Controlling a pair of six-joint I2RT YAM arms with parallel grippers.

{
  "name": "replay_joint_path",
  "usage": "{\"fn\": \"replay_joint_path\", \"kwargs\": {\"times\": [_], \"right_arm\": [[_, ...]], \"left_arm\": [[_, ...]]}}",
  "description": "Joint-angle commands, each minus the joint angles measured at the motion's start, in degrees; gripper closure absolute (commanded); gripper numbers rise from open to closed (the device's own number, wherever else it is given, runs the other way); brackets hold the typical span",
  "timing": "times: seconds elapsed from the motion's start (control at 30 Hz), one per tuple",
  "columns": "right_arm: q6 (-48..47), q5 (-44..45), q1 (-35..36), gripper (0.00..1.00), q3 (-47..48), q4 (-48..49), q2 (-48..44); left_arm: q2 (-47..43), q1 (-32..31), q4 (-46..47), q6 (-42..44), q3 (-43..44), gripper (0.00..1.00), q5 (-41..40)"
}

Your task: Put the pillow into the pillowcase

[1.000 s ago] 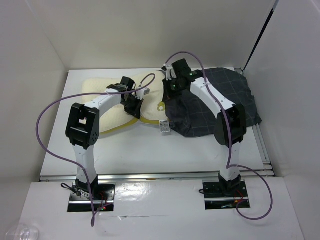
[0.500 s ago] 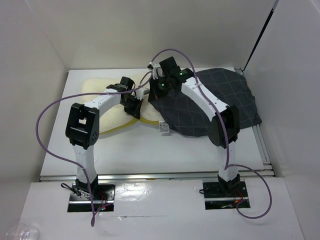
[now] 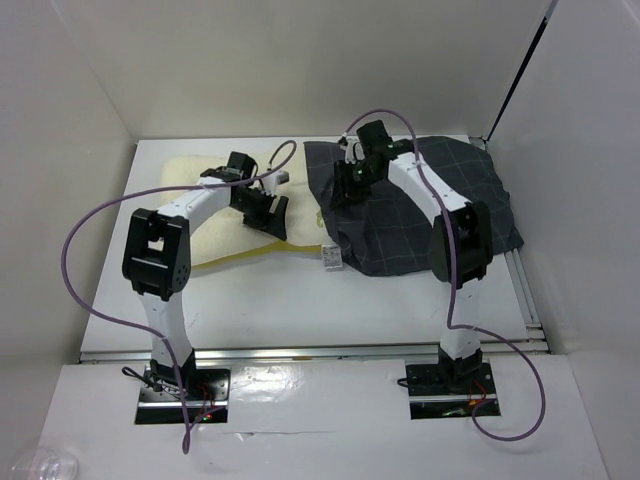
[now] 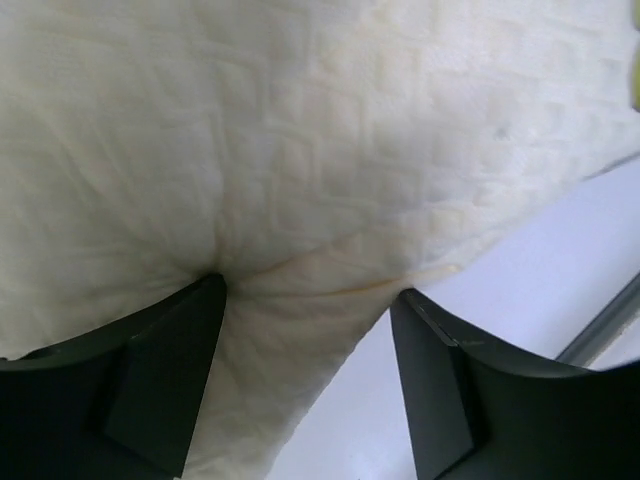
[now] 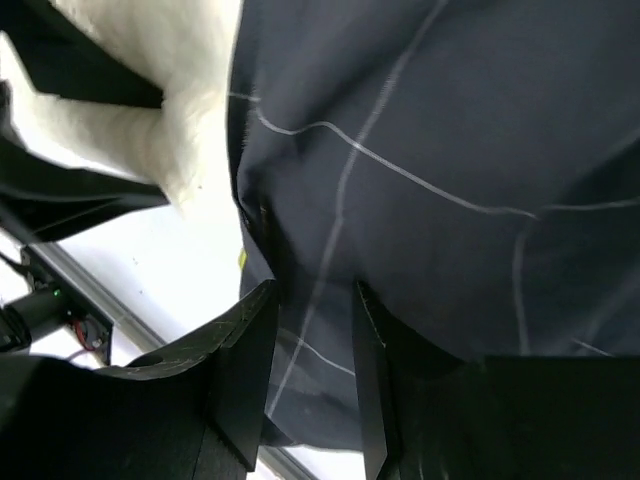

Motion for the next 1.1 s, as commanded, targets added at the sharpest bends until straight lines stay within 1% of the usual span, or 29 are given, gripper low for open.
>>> {"fn": "replay_joint_path", "kwargs": {"times": [0.0,0.07,0.13,0.17,0.2,0.27,0.3,0.33,0.4,0.47,0.5,0.53,0.57,0.6,0.63,0.67,0.7,0.73,0.77,0.8,0.83,0.87,0.9,0.93,0.97,1.0,1.03,1.07], "right_arm": [[-0.16,1.75,-1.41,0.57,2.86,0.7,-6.05],[-1.3,0.97,-2.12,0.57,3.47,0.7,-7.37],[-2.96,0.26,-2.64,0.56,3.48,0.7,-9.48],[-3.58,-0.52,-2.64,0.56,3.48,0.7,-10.44],[-4.37,-0.53,-2.64,0.56,2.0,1.23,-12.45],[-6.48,-1.15,-2.64,0.56,0.23,1.75,-14.31],[-7.19,-1.15,-2.64,0.56,-1.86,1.76,-16.06],[-7.98,-0.54,-2.12,0.56,-2.84,1.76,-16.77],[-10.52,0.26,-1.6,0.56,-4.69,2.45,-19.14],[-14.72,3.76,0.42,0.56,-8.72,3.77,-21.25],[-16.32,5.52,1.21,0.57,-10.57,6.56,-22.66],[-17.73,9.45,2.27,0.57,-15.11,8.33,-26.06],[-19.22,11.75,3.41,0.57,-17.51,10.26,-27.84],[-22.8,14.65,6.12,0.62,-19.88,14.11,-29.6],[-24.49,21.64,7.88,0.65,-25.21,16.59,-33.36],[-26.16,25.1,11.03,0.66,-28.22,19.57,-35.39],[-29.83,27.66,12.2,0.64,-31.12,26.04,-39.42],[-30.91,31.86,13.17,0.6,-35.76,28.71,-41.02],[-30.92,32.6,13.18,0.55,-36.85,30.31,-42.17],[-30.92,32.6,13.7,0.46,-37.39,31.02,-42.88],[-30.23,33.21,13.7,0.34,-37.39,31.03,-43.41],[-29.61,33.22,13.7,0.31,-37.39,31.03,-43.41],[-28.21,33.22,13.7,0.3,-37.39,30.33,-43.41],[-27.59,33.83,13.7,0.3,-36.7,28.76,-41.93],[-27.58,32.44,13.7,0.26,-35.73,26.74,-41.05],[-26.19,31.47,13.7,0.26,-34.59,24.37,-40.0],[-25.13,31.46,13.7,0.26,-33.28,21.91,-38.42],[-24.25,31.46,13.7,0.26,-33.26,21.28,-37.88]], "left_arm": [[-3.7,2.33,-4.41,-0.78,-2.89,0.18,1.93],[-6.34,2.33,-4.4,0.46,-2.89,0.13,2.64],[-9.23,2.33,-3.87,2.64,-3.42,0.0,2.64],[-10.47,2.33,-3.87,3.52,-3.42,0.0,2.64],[-11.79,1.64,-3.18,4.4,-4.81,0.0,0.99],[-14.6,0.49,-2.12,8.88,-6.49,0.0,-0.34],[-17.48,-0.99,-0.99,10.46,-8.67,0.0,-0.96],[-18.9,-1.62,-0.97,14.13,-9.74,0.0,-0.96],[-23.11,-3.63,0.43,17.14,-13.24,0.0,-0.44],[-25.58,-4.35,2.97,17.95,-15.19,0.0,0.17],[-26.73,-4.35,2.98,17.95,-15.98,0.0,1.57],[-28.57,-4.35,2.98,18.56,-16.6,0.0,4.98],[-29.19,-5.04,2.98,18.56,-16.6,0.0,5.01],[-29.2,-6.79,2.11,18.56,-16.6,0.0,5.01],[-30.16,-8.11,2.1,18.56,-15.99,0.0,2.23],[-32.86,-9.87,1.58,23.7,-15.99,0.0,0.55],[-35.42,-12.58,3.32,25.75,-19.73,0.0,-0.86],[-38.4,-14.0,6.64,25.77,-22.46,0.0,-6.97],[-44.87,-14.97,15.72,22.2,-25.19,0.0,-10.51],[-47.8,-15.59,19.81,19.29,-27.74,0.0,-13.15],[-50.18,-15.6,22.38,16.13,-30.81,0.0,-17.01],[-52.12,-15.6,23.88,11.93,-31.62,0.0,-17.74],[-53.36,-16.21,24.59,11.88,-31.63,0.0,-17.75],[-53.37,-16.82,22.34,13.54,-30.15,0.02,-16.36],[-52.15,-17.87,19.53,16.86,-28.57,0.0,-15.13],[-50.75,-19.19,17.42,17.5,-27.34,0.0,-16.85],[-48.82,-20.16,14.7,18.29,-26.46,0.0,-16.87],[-48.8,-20.69,14.67,20.21,-26.45,0.0,-16.87]]}}
